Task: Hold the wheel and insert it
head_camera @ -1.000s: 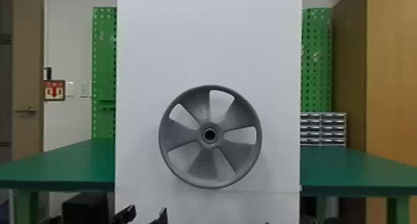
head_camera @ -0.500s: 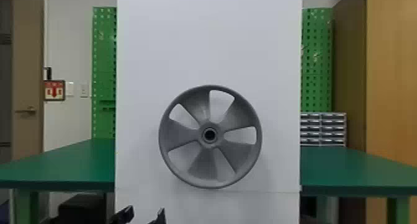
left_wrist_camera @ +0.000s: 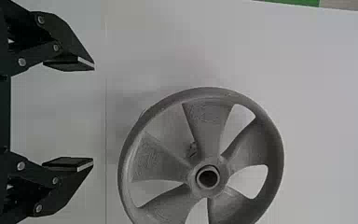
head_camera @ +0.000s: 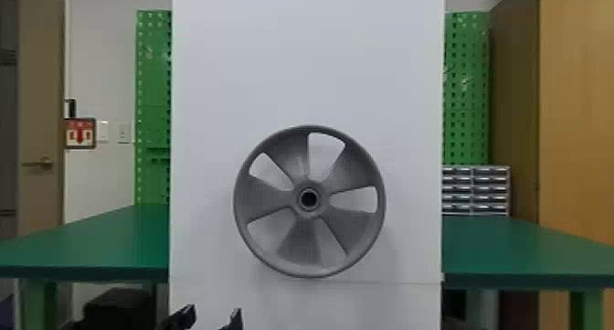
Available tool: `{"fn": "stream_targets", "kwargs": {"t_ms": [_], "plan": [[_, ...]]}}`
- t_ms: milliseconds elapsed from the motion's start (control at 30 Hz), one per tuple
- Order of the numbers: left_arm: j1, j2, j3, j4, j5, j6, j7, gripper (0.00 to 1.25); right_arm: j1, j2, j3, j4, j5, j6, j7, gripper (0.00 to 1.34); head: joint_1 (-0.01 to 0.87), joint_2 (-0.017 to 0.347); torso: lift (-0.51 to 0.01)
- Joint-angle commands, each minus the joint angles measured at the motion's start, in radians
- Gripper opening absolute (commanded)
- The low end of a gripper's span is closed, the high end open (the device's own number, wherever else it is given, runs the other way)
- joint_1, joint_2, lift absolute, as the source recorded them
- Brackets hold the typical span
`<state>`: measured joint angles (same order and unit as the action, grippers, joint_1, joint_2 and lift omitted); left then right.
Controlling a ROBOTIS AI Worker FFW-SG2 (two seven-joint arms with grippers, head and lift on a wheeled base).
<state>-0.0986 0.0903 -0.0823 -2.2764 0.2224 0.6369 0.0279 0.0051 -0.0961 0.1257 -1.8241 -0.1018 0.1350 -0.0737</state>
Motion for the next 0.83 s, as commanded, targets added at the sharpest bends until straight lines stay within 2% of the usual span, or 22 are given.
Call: {"fn": "stream_targets", "kwargs": {"t_ms": [0,300,800], "plan": [[0.002,-0.001,0.001,0.0,0.0,0.0,0.0,0.73,0.003,0.001,-0.006,0.0,-0.006,-0.002,0.0,1.34,0.005,0.074,-0.483],[0.003,-0.001,0.001,0.0,0.0,-0.005,0.001,0.73,0.004,-0.01,-0.008,0.0,-0.016,0.0,0.0,1.34,0.005,0.074,-0.483],[0.007,-0.001,0.006,-0.002,0.002,-0.008,0.0,0.73,0.013,-0.008,-0.012,-0.003,-0.018,-0.005,0.0,1.33,0.005,0.074,-0.483]]}}
